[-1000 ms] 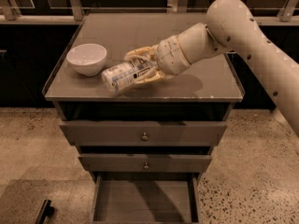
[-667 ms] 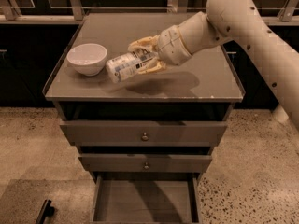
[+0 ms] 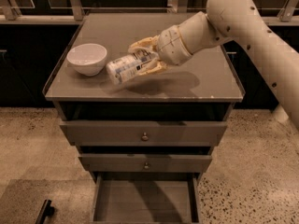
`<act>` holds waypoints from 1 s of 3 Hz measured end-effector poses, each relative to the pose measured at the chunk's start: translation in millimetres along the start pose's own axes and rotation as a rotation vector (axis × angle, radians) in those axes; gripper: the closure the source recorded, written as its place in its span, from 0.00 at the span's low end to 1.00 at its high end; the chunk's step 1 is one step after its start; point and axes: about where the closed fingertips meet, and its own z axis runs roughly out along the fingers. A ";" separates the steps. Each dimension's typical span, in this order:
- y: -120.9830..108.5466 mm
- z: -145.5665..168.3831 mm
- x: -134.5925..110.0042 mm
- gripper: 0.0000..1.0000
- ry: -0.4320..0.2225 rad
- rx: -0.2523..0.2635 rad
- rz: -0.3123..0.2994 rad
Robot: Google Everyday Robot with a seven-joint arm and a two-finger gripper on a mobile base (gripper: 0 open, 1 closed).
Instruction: Pick blue plastic bottle from bottom drawer and place on counter
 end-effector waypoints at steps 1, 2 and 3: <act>0.0 0.1 0.0 0.34 0.000 0.000 0.000; 0.0 0.1 0.0 0.11 0.000 0.000 0.000; 0.0 0.1 0.0 0.00 0.000 0.000 0.000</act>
Offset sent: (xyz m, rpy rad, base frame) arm 0.0000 0.0000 0.0000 0.0000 0.0000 0.0001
